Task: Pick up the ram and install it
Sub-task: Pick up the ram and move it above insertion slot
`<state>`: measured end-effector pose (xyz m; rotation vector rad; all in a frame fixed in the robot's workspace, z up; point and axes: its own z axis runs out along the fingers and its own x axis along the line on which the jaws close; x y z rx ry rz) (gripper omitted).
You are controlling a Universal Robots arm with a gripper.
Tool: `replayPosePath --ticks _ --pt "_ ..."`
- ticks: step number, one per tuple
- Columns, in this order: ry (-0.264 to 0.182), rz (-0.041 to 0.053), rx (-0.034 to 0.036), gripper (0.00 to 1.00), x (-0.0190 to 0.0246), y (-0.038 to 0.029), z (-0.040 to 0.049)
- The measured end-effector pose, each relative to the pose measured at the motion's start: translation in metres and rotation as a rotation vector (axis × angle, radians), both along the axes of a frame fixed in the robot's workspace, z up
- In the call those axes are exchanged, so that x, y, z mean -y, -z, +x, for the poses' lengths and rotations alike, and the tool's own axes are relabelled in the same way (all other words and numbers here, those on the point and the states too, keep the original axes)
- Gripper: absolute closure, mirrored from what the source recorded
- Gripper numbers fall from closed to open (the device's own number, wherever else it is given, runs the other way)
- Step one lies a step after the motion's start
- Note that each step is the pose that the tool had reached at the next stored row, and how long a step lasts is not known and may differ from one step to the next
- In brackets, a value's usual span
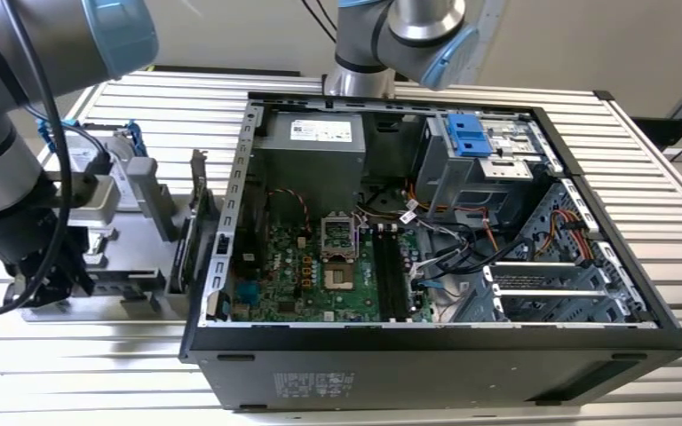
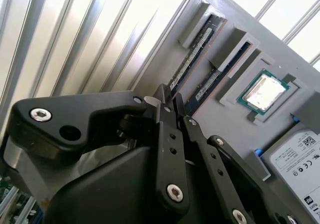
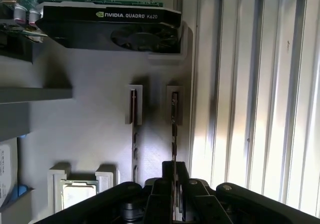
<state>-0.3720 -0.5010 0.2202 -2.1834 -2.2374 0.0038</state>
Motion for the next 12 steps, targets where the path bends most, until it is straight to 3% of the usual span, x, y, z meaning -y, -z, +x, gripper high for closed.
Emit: replayPosePath --ticks 12 --pt "0.0 -0.0005 0.0 1.0 0.0 -0.0097 0.0"
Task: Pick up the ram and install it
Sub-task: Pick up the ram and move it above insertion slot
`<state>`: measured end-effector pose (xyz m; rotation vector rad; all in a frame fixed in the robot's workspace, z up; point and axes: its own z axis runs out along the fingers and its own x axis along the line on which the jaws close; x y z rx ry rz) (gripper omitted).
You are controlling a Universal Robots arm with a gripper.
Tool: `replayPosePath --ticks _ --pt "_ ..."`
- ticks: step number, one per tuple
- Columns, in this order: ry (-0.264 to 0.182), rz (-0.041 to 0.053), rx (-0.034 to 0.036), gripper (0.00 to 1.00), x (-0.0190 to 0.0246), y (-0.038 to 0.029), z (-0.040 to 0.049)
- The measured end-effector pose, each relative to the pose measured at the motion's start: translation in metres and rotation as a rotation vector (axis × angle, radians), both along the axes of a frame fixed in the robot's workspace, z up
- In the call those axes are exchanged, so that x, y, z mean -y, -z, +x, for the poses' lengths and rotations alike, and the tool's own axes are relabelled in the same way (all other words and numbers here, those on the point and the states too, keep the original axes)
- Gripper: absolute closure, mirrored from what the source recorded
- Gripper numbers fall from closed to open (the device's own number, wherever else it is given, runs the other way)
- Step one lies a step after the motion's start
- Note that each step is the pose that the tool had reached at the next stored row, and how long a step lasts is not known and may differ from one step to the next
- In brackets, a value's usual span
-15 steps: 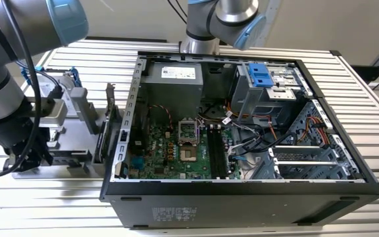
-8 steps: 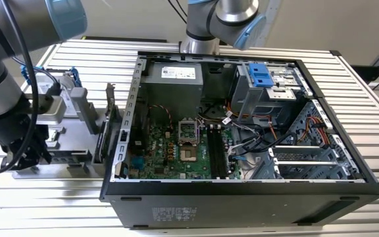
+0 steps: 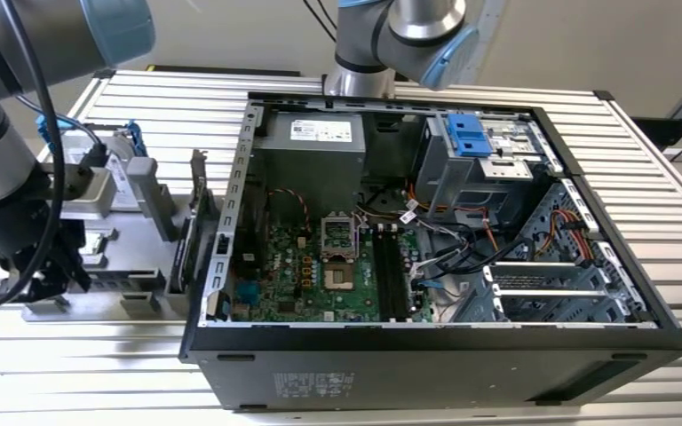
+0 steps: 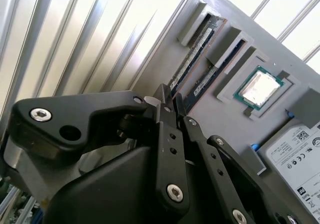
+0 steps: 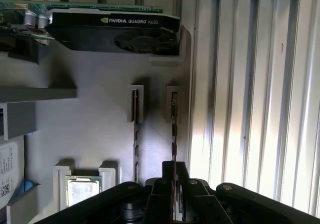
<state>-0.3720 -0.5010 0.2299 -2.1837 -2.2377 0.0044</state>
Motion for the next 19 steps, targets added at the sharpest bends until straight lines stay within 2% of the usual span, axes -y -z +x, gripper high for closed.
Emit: replayPosePath --ticks 19 --pt "0.0 0.0 0.0 1.0 0.0 -0.0129 0.0"
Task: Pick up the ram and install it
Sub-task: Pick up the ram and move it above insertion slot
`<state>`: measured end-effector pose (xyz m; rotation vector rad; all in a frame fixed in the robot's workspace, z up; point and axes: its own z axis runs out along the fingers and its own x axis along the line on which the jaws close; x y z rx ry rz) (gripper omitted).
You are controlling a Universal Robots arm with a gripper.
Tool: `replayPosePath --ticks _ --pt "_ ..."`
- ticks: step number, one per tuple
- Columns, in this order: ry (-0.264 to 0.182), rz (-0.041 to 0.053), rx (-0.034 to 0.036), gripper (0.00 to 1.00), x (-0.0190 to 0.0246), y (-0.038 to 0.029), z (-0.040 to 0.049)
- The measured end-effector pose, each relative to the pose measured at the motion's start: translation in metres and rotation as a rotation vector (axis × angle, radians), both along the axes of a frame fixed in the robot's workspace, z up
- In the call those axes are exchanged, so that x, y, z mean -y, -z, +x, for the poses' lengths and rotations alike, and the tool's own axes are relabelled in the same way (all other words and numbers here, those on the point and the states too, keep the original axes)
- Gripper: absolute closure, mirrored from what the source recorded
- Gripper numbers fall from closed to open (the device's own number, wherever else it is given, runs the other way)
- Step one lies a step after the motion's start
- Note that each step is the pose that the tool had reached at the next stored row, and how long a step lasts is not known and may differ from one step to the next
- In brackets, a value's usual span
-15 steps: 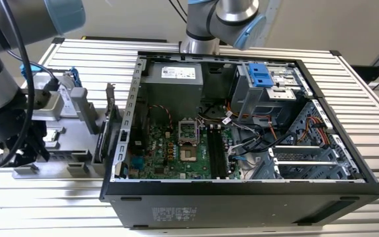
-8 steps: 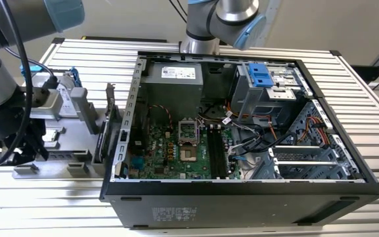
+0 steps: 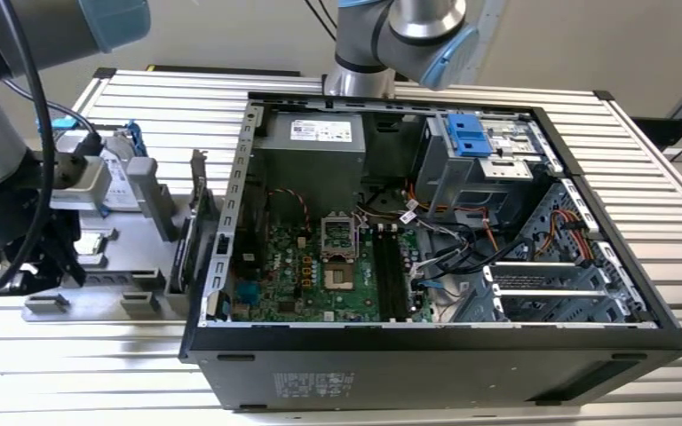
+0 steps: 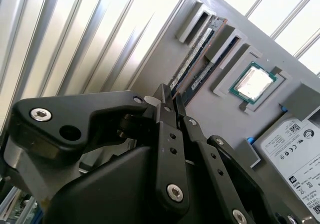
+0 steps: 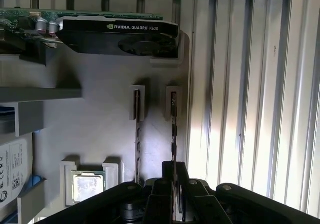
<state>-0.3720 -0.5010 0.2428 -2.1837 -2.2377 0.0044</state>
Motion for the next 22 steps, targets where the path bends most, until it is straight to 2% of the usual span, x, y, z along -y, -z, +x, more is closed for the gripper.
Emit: replayPosePath --ticks 22 --pt "0.0 0.0 0.0 1.0 0.0 -0.0157 0.0"
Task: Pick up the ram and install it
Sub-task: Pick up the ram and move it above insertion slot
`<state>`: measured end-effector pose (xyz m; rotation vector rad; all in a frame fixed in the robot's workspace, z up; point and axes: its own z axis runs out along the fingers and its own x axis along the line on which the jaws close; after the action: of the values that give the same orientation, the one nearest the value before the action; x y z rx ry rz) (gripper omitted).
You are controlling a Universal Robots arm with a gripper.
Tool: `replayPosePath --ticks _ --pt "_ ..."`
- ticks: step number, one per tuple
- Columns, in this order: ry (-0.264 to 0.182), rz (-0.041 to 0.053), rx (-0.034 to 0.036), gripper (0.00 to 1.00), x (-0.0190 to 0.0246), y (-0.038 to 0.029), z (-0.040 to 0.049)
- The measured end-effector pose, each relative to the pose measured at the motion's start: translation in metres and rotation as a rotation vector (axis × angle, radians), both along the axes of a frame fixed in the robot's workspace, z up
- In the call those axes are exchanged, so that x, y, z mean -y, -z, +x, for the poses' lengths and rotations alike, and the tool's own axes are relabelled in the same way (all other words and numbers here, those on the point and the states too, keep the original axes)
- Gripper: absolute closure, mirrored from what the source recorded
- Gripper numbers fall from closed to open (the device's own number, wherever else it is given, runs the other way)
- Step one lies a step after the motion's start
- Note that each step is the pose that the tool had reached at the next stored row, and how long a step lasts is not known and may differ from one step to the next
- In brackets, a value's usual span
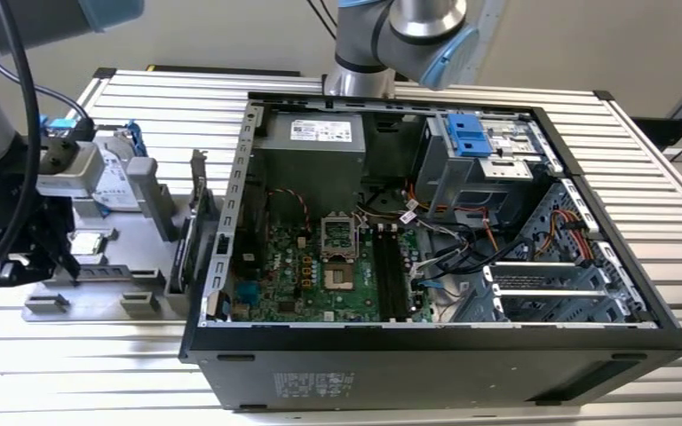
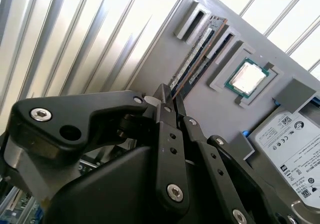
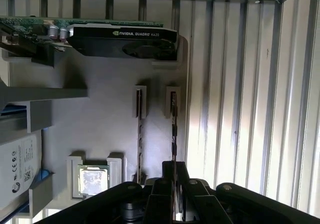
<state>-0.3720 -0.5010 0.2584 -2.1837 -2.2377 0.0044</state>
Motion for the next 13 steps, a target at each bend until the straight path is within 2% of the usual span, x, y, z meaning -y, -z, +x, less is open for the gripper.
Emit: replayPosePath --ticks 13 --pt "0.0 0.0 0.0 1.0 0.0 -0.0084 0.0"
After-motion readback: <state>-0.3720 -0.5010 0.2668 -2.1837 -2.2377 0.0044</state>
